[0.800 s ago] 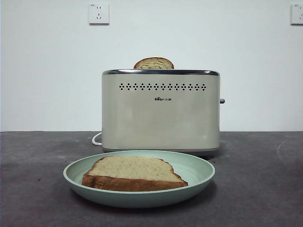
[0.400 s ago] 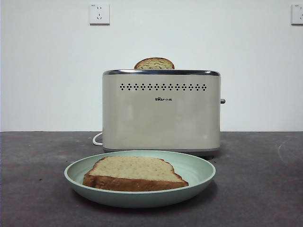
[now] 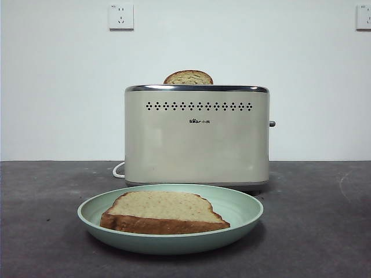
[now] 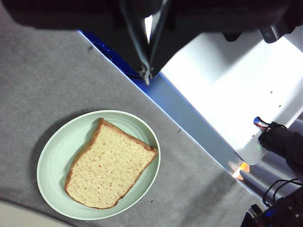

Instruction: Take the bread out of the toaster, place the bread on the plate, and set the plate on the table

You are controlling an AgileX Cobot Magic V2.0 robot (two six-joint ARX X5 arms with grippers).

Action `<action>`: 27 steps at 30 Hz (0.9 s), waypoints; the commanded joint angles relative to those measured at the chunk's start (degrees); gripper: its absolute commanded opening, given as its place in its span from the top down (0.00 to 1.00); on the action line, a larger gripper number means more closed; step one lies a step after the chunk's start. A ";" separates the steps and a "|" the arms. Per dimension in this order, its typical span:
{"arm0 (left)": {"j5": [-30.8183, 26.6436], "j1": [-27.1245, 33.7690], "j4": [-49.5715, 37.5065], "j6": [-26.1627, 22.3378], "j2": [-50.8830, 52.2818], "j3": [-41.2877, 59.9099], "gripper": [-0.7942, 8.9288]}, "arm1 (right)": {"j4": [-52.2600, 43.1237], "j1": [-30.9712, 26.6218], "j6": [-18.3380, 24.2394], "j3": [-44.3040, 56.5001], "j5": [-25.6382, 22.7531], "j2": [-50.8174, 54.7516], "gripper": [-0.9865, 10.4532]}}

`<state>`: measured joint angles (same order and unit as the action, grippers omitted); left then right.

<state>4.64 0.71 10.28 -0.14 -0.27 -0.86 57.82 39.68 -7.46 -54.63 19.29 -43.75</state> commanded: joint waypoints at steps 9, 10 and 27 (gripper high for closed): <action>-0.07 0.17 -0.35 0.57 0.15 0.68 0.92 | -0.31 0.09 0.44 0.20 -0.15 0.07 0.91; -0.07 0.17 -0.35 0.57 0.15 0.68 0.92 | -0.31 0.09 0.44 0.20 -0.15 0.04 0.91; -0.07 0.17 -0.35 0.57 0.15 0.68 0.92 | -13.84 -22.64 8.20 0.81 -4.70 12.26 0.91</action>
<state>4.64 0.71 10.26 0.05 -0.27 -0.86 45.10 19.09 -0.56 -54.54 14.74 -32.10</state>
